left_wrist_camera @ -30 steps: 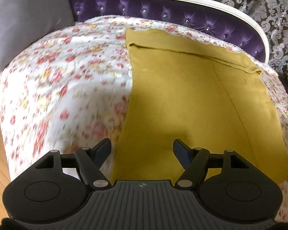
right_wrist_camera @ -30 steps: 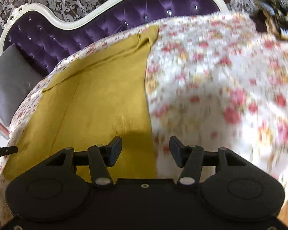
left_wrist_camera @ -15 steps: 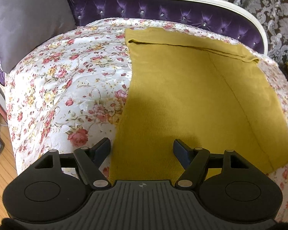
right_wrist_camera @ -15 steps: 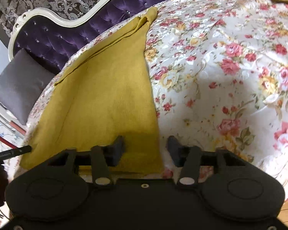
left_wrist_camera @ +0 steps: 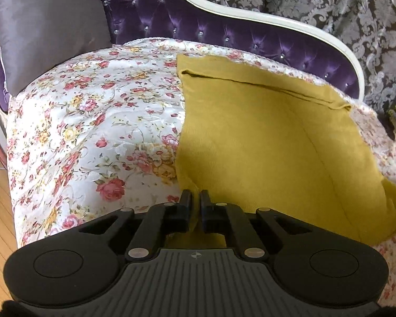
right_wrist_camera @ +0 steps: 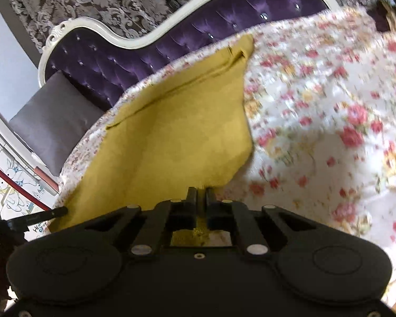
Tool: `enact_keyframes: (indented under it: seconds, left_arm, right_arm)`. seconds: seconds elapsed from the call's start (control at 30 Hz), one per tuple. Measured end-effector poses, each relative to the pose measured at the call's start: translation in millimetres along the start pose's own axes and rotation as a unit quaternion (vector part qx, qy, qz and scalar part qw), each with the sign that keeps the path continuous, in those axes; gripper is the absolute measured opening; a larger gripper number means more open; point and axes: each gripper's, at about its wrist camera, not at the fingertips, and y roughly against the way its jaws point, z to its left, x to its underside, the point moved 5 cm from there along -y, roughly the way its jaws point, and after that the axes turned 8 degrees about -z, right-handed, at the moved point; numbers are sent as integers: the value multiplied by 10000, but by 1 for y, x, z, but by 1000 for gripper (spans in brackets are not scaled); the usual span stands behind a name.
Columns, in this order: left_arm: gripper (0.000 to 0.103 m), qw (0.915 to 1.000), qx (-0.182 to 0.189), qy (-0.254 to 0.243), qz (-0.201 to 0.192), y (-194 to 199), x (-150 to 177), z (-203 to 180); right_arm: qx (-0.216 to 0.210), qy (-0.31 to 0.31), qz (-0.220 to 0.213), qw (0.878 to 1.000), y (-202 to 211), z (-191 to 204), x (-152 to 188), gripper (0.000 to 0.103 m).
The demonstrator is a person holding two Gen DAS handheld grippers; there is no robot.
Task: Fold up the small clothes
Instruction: 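Grasp the sweater edge with the left gripper and fold it inward while the right gripper grips the hem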
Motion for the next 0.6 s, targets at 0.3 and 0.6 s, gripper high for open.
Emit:
enact_keyframes:
  seconds: [0.3,0.6]
  left_arm:
    - [7,9999,77,84,-124,10,-5,-1]
    - [6,9983,291,410,-296,17,-21,2]
  right_arm:
    - [-48,3,-126,9999,-1,14,-12,14]
    - [-177,-95,-390,9990,1,18,-31,14]
